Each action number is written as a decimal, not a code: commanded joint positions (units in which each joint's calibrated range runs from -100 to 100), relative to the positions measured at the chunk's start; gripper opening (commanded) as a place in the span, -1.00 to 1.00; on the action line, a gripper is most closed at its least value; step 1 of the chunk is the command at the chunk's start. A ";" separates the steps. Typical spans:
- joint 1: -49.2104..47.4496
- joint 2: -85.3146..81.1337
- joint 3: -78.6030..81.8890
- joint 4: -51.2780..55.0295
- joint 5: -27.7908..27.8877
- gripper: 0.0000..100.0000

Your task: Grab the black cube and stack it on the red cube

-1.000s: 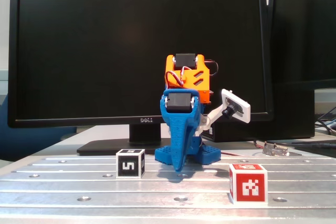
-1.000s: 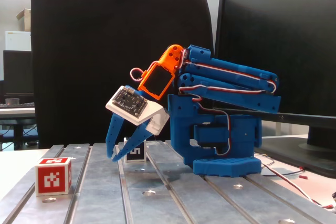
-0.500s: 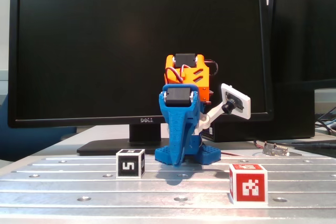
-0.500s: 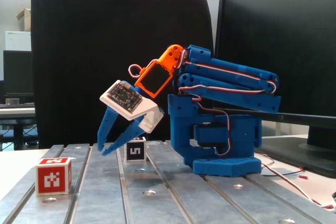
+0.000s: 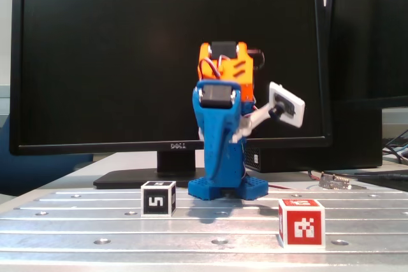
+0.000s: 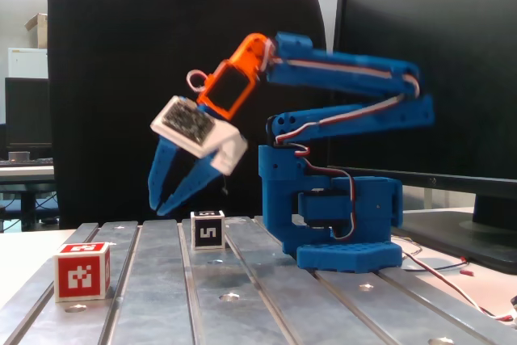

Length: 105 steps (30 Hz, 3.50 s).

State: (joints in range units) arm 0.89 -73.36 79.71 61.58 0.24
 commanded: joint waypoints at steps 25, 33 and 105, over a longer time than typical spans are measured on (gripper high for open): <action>22.26 40.53 -34.17 13.88 19.96 -0.98; 24.77 40.45 -30.09 13.88 22.91 -0.98; 29.57 35.43 -19.06 16.44 25.64 -0.43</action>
State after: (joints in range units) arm 30.67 -38.01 60.33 78.60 26.06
